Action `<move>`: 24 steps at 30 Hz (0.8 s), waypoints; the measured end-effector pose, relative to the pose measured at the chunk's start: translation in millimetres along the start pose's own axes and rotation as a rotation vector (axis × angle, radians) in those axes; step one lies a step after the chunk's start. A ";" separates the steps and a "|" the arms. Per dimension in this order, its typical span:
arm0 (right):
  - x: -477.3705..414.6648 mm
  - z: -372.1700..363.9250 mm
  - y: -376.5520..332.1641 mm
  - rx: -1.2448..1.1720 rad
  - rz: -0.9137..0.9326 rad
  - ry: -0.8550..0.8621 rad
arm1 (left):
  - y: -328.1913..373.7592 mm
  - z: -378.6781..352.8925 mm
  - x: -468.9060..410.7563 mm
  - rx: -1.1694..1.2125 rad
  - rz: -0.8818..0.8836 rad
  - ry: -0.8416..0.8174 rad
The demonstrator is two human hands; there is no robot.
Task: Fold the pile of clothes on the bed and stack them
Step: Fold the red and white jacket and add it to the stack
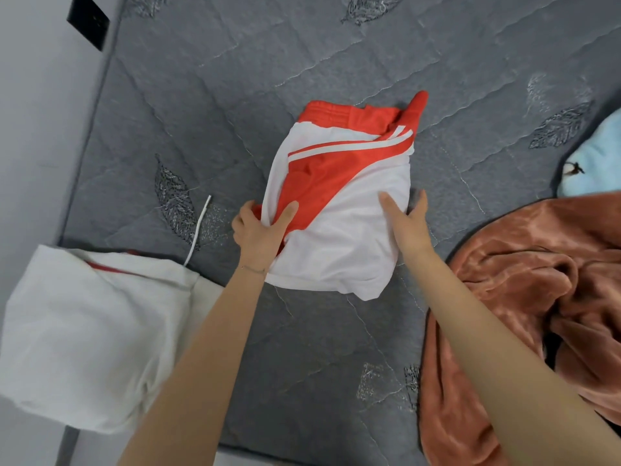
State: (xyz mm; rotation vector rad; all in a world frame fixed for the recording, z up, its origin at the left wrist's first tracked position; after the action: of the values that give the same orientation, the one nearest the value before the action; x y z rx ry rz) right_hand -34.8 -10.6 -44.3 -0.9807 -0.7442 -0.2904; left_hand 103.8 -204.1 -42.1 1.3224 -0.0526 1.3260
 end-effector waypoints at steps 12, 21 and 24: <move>45.7 2.0 19.3 -0.077 0.172 0.017 | -20.4 -5.5 27.1 0.163 -0.019 -0.208; 135.4 2.7 84.3 -0.152 0.085 0.090 | -76.1 29.8 90.7 0.126 -0.002 -0.339; 163.9 -2.0 112.8 -0.193 0.035 0.138 | -97.7 38.4 101.9 0.032 0.014 -0.392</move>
State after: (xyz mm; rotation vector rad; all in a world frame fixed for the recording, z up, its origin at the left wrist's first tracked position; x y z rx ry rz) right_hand 145.0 65.3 -5.4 -1.1422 -0.5803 -0.4008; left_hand 231.8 -135.8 -23.1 1.5959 -0.3115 1.0664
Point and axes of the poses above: each hand's wrist, its own x-axis away from the middle knuckle, its own z-axis out of the back of the hand, y = z × x, the point moved 1 cm from there along -x, towards the middle knuckle, and after that the axes turned 9 degrees about x, right-handed, at the moved point
